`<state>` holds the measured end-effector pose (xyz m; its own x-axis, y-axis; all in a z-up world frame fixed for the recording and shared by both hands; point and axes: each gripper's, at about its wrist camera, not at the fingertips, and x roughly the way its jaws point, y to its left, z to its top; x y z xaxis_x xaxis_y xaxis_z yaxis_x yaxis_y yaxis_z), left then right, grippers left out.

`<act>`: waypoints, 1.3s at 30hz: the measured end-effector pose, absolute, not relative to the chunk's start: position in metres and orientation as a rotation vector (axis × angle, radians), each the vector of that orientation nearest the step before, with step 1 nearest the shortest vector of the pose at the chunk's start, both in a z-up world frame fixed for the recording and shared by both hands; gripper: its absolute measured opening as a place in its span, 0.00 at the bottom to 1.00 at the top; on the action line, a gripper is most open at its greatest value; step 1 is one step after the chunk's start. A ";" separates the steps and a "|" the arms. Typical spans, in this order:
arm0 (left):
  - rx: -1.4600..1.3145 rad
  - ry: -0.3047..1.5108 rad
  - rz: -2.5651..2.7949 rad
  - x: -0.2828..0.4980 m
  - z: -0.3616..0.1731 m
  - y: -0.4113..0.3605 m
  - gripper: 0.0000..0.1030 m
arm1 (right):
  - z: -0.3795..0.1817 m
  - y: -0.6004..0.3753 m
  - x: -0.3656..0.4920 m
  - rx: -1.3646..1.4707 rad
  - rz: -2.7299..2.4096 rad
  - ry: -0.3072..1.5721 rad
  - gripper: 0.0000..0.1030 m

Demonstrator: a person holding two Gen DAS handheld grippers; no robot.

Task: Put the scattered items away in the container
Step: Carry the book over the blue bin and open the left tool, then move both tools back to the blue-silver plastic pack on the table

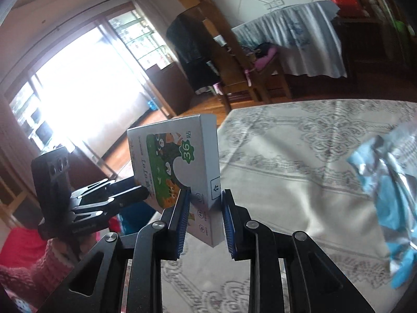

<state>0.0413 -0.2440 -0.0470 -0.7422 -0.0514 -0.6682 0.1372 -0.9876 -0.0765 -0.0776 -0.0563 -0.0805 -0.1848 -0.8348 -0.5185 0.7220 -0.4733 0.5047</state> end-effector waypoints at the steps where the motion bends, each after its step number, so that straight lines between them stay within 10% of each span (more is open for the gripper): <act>1: 1.071 0.193 -2.803 0.053 -0.046 -0.256 0.42 | -0.079 -0.072 -0.071 0.926 -1.822 -0.158 0.24; 18: 1.039 0.461 -2.282 0.223 -0.111 -0.441 0.42 | -0.123 -0.360 0.031 0.984 -1.413 0.083 0.24; 20: 1.100 0.507 -2.232 0.223 -0.132 -0.465 0.22 | -0.140 -0.392 0.035 1.026 -1.370 0.100 0.17; 27: 1.274 0.673 -1.997 0.212 -0.207 -0.524 0.22 | -0.197 -0.462 0.038 1.201 -1.422 0.204 0.16; 30: 1.295 0.710 -1.976 0.215 -0.221 -0.529 0.38 | -0.203 -0.460 0.035 1.218 -1.449 0.239 0.39; 32: 1.297 0.720 -1.963 0.217 -0.224 -0.527 0.58 | -0.205 -0.456 0.030 1.234 -1.460 0.245 0.82; 39: 1.289 0.710 -1.956 0.210 -0.221 -0.525 0.70 | -0.194 -0.437 0.030 1.255 -1.490 0.253 0.91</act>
<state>0.2100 -0.5246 -0.2215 -0.2785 -0.2408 -0.9298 0.7812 -0.6199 -0.0734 0.0304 -0.4367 -0.1936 0.1812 -0.5871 -0.7890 0.8143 -0.3603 0.4551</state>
